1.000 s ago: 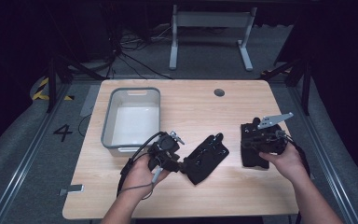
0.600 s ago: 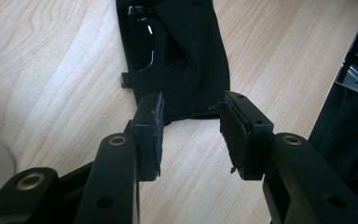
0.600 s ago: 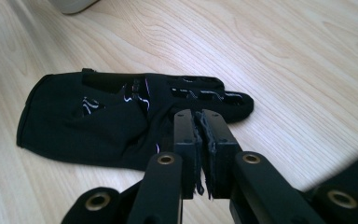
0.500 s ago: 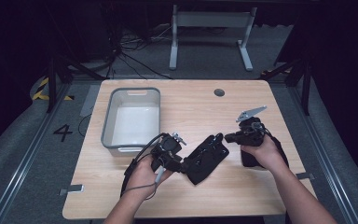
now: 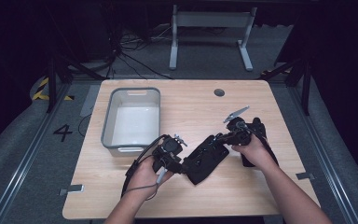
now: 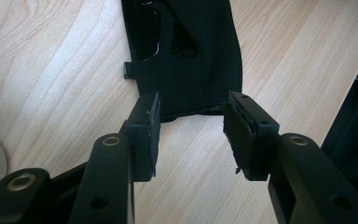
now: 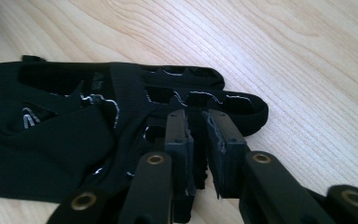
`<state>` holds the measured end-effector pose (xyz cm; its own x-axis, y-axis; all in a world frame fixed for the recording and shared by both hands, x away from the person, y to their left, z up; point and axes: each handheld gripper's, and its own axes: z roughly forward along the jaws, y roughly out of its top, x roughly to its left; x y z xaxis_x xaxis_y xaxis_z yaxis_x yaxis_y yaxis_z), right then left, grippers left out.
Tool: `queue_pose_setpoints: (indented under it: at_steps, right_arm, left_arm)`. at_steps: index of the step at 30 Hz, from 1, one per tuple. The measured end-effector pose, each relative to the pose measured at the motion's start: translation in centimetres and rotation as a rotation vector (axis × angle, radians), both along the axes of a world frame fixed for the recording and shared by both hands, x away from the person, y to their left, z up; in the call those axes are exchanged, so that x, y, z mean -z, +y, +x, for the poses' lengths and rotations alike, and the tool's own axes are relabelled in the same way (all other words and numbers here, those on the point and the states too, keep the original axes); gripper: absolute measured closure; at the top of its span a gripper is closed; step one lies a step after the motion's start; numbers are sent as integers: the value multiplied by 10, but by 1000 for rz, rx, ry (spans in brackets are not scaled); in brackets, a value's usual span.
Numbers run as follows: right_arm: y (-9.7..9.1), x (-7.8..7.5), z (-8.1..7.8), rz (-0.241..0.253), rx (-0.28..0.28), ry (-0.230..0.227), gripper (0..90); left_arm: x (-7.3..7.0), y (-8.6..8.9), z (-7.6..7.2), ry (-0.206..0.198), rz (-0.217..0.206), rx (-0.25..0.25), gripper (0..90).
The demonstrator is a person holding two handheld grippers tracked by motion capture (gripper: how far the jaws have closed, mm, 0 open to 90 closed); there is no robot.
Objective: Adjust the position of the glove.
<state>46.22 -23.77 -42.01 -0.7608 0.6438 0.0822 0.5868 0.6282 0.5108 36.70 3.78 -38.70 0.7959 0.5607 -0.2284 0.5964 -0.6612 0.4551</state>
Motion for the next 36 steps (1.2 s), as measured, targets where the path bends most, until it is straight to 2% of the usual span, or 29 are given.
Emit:
queue_pose_setpoints:
  at_steps: [8,10,12,14,16,21,24,27,29,32,34,36]
  right_arm:
    - [7,11,4,-11,19,53,678]
    - [8,12,4,-21,21,52,664]
    - [9,14,4,-44,40,51,604]
    - [10,15,4,-48,61,56,586]
    - [10,15,3,-49,74,60,608]
    - [12,14,2,-42,64,69,707]
    - [12,14,2,-47,59,58,752]
    - [12,14,1,-50,58,51,779]
    - [12,14,0,-53,58,47,791]
    - [12,14,0,-53,59,43,797]
    - [11,14,1,-45,58,49,797]
    - [10,14,1,-42,57,51,797]
  left_arm:
    - [4,-4,0,13,14,11,553]
    - [5,-5,0,15,15,12,551]
    - [6,-6,0,18,18,12,547]
    - [7,-7,-1,13,17,7,537]
    - [8,-10,-1,6,22,1,516]
    - [17,-17,1,-11,50,-40,479]
    - [24,-20,3,0,57,-75,456]
    - [28,-25,3,8,69,-75,433]
    - [30,-30,1,0,99,-81,425]
    - [35,-36,0,-46,169,-101,418]
    - [37,-37,0,-48,182,-100,404]
    - [39,-37,2,-33,187,-98,407]
